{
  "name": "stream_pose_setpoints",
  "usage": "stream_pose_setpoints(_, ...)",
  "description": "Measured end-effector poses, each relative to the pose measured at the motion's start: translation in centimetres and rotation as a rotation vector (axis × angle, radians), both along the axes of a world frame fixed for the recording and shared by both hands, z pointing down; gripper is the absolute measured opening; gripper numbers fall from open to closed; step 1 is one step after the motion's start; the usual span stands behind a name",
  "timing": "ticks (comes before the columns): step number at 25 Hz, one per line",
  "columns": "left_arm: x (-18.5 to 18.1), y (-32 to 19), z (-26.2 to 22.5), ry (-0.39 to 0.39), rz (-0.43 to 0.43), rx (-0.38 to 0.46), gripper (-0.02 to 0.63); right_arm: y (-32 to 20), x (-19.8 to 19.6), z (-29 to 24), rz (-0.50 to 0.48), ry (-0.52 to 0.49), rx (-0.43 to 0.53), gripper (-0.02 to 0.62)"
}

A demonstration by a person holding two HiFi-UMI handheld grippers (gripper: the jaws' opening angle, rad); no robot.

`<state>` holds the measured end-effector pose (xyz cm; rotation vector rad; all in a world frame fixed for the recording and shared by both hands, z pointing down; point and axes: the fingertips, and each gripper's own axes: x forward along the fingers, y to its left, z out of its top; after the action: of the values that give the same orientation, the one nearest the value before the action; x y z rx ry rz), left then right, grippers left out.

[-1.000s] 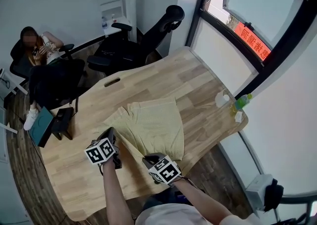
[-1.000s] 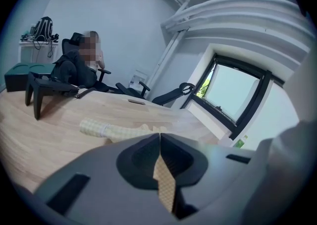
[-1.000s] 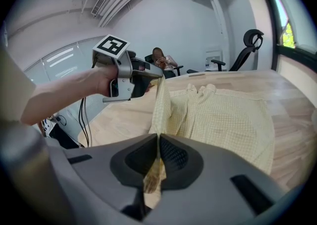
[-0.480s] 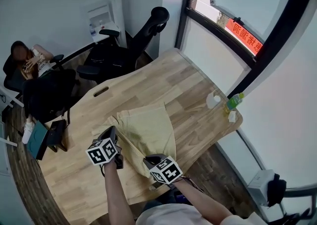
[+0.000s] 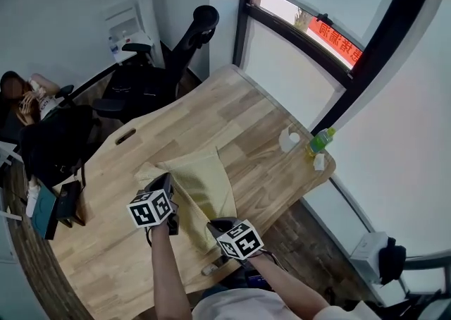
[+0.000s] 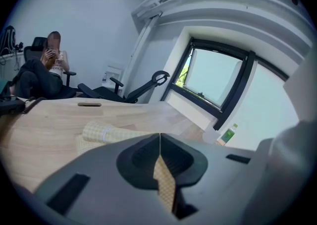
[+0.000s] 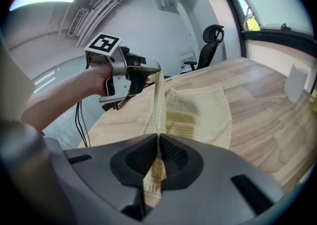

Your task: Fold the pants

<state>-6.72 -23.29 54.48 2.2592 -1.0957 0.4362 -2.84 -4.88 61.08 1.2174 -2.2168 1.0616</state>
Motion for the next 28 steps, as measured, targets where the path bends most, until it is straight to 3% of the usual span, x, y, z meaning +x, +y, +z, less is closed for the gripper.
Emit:
stream_pose_setpoints(16,12.2,-0.1,6.5,-0.088,0.202,-0.090,0.012,0.7,7.7,5.6,0.117,-0.001,-0.150,0.015)
stream_pose_setpoints(22,15.2,0.1,10.6,-0.227,0.308,-0.125,0.012,1.1,9.3,8.3,0.137,0.011,-0.223,0.015)
stream_pose_setpoints(28,16.2,0.1,13.9,-0.283,0.335,-0.181,0.012,1.2,9.8,9.4,0.151,0.005,-0.244,0.015)
